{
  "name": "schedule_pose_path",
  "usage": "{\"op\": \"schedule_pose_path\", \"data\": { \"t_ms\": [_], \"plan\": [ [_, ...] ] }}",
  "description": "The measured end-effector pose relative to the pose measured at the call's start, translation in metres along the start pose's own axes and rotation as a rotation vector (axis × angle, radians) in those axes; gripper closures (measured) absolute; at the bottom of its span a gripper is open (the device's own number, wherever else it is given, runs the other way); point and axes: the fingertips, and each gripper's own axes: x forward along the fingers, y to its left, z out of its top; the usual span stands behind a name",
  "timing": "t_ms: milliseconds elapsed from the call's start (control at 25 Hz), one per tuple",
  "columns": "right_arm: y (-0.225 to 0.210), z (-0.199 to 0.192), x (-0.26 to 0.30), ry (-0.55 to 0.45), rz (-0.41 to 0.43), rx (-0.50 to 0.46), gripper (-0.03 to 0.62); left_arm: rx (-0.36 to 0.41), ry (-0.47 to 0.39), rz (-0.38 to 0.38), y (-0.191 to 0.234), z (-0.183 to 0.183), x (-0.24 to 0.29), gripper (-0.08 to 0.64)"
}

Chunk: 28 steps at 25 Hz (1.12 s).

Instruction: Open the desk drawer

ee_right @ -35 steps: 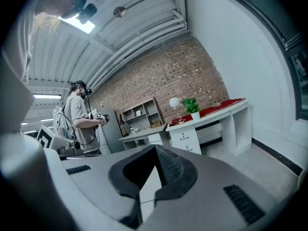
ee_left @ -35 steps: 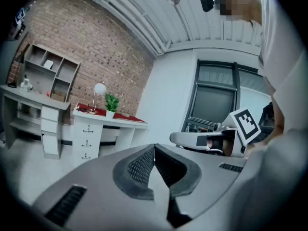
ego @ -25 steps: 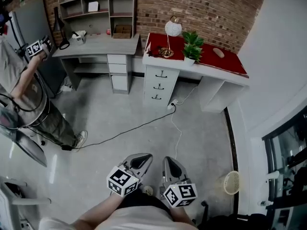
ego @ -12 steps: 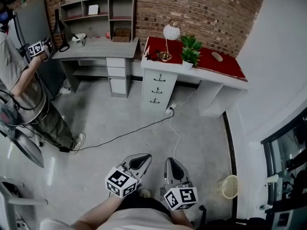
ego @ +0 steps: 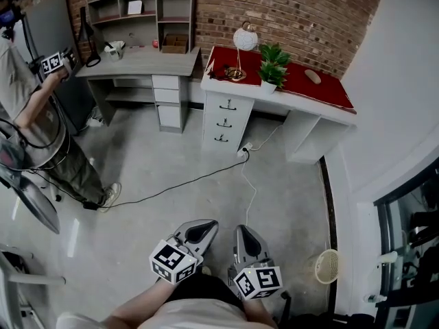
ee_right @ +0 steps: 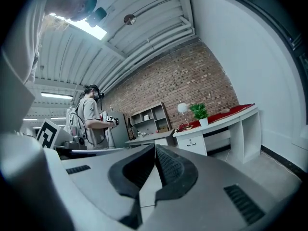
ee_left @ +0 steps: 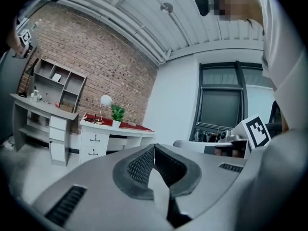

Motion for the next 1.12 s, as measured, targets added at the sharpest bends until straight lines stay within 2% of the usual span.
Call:
{"op": "schedule_pose_path", "data": {
  "t_ms": [680, 1120],
  "plan": [
    [-0.029, 0.003, 0.040, 0.013, 0.003, 0.002, 0.575, -0.026, 0.014, -0.013, 0.030, -0.002, 0.045, 0.549],
    [-0.044, 0.038, 0.121, -0.008, 0.032, -0.024, 0.575, -0.028, -0.023, 0.005, 0.096, 0.034, 0.085, 0.549]
  ]
}}
